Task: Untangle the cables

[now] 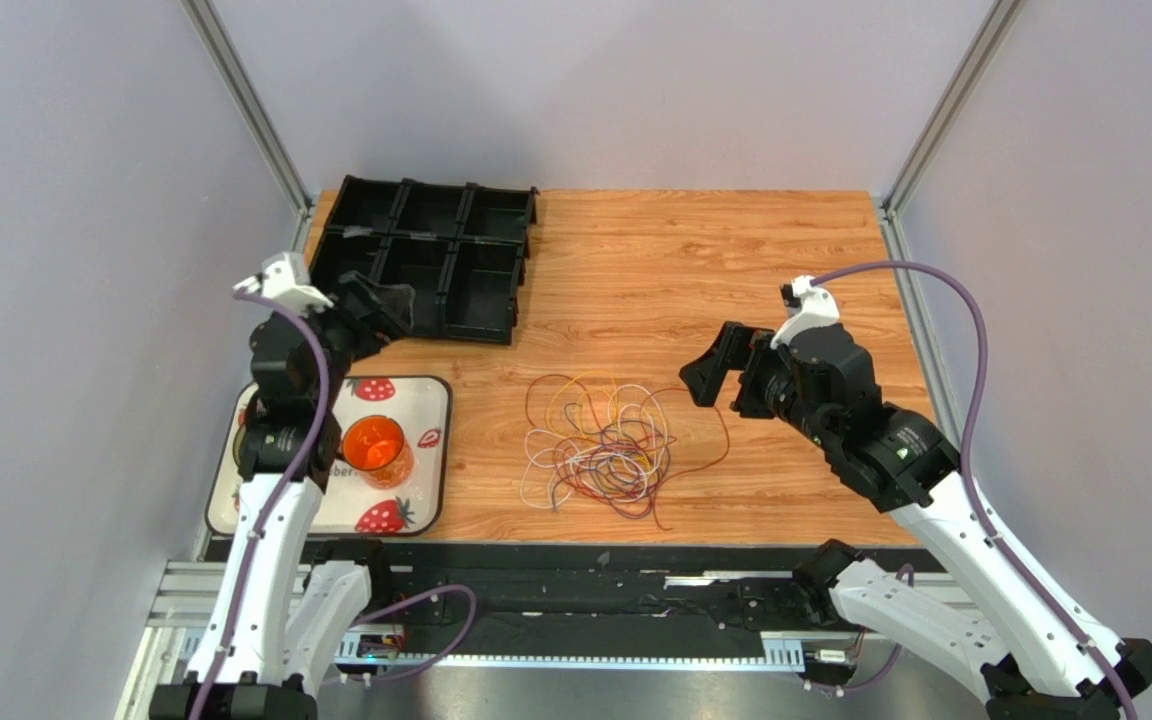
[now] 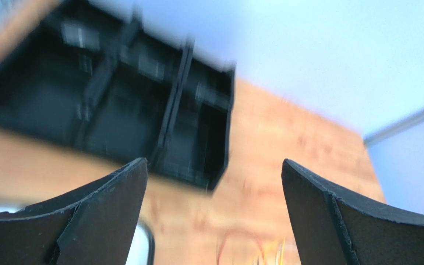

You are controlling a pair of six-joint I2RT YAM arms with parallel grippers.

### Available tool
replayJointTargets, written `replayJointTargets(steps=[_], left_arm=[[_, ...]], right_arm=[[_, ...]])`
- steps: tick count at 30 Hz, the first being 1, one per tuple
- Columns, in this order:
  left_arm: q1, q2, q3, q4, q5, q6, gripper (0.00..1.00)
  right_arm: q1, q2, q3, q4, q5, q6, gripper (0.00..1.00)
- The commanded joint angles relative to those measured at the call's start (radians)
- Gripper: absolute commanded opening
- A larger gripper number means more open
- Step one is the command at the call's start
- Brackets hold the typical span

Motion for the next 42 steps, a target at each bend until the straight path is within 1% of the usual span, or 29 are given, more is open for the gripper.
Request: replayJointTargets(steps=[1,2,3,5,6,7,9,11,15,17,20,21,26,29,36,39,42], left_arm=[[-0.08,0.06,0.07,-0.431,0.104,-0.008,0.99],[-0.109,0.055,0.076,-0.465,0.046,0.006,0.97],[-0.163,0.046,0.077,-0.523,0.017,-0.002,0.95],[-0.227,0.02,0.066,-0.531,-0.014,-0.011,0.91],[-0.302,0.018,0.067,-0.538,-0.04,-0.014,0.88],[-0.338,0.029,0.067,-0.538,-0.065,-0.011,0.87],[-0.422,0.066,0.08,-0.529,-0.125,0.003,0.85],[-0.457,0.141,0.093,-0.518,-0.145,0.023,0.82],[-0.533,0.265,0.096,-0.406,-0.14,0.043,0.82],[-0.559,0.306,0.103,-0.342,-0.142,0.066,0.84],[-0.57,0.411,0.132,-0.291,-0.117,0.101,0.86],[-0.573,0.461,0.139,-0.277,-0.103,0.128,0.87],[-0.596,0.564,0.165,-0.199,-0.091,0.184,0.87],[-0.602,0.626,0.185,-0.179,-0.082,0.216,0.86],[-0.634,0.779,0.244,-0.171,-0.096,0.23,0.82],[-0.652,0.822,0.262,-0.17,-0.097,0.23,0.77],[-0.663,0.856,0.271,-0.162,-0.099,0.233,0.62]], right_arm=[[0.003,0.002,-0.016,-0.057,0.074,0.024,0.99],[0.004,0.004,-0.024,-0.059,0.076,0.028,0.99],[0.003,0.007,-0.042,-0.057,0.076,0.039,0.99],[0.004,0.016,-0.062,-0.045,0.073,0.056,0.99],[0.003,0.021,-0.081,-0.039,0.07,0.071,0.98],[0.003,0.028,-0.09,-0.024,0.067,0.079,0.98],[0.004,0.051,-0.104,-0.005,0.044,0.086,0.98],[0.004,0.067,-0.113,0.009,0.024,0.09,0.97],[0.004,0.098,-0.128,0.006,0.013,0.086,0.96],[0.004,0.095,-0.147,0.009,0.01,0.082,0.96],[0.003,0.087,-0.174,0.013,-0.007,0.085,0.96],[0.004,0.084,-0.182,0.016,-0.013,0.083,0.96],[0.004,0.064,-0.23,0.024,-0.044,0.088,0.96],[0.004,0.052,-0.242,0.024,-0.05,0.088,0.96],[0.004,0.061,-0.263,0.03,-0.065,0.079,0.95],[0.004,0.061,-0.271,0.03,-0.067,0.08,0.95],[0.003,0.059,-0.277,0.036,-0.07,0.079,0.95]])
